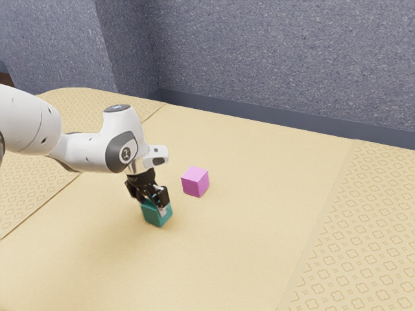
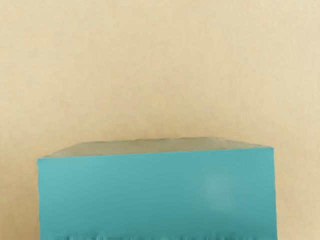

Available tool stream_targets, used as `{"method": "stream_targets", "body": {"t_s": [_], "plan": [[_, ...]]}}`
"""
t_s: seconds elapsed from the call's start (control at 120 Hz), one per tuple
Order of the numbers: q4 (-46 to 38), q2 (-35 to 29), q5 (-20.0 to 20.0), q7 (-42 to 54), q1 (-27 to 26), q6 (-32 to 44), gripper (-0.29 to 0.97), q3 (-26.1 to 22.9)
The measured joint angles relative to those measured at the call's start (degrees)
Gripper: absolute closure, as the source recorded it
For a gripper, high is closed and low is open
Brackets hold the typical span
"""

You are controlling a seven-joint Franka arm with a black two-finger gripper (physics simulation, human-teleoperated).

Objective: Pick up the blue block with one arm, and put the blue block on the pink block with one arm

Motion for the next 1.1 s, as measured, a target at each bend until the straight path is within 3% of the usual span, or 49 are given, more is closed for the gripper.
{"method": "stream_targets", "body": {"t_s": [0.233, 0.483, 0.725, 0.908, 1.1], "plan": [[1.07, -0.26, 0.45, -0.62, 0.04, 0.05, 0.41, 0.27], [3.52, -4.21, 2.44, -1.71, -0.8, -0.32, 0.41, 0.68], [23.47, 6.65, 6.76, -3.38, -2.37, -6.47, 0.42, 0.69], [30.53, 11.74, 7.85, -5.33, -3.63, -9.56, 0.42, 0.69], [32.1, 12.67, 8.02, -8.13, -5.12, -11.63, 0.42, 0.69]]}}
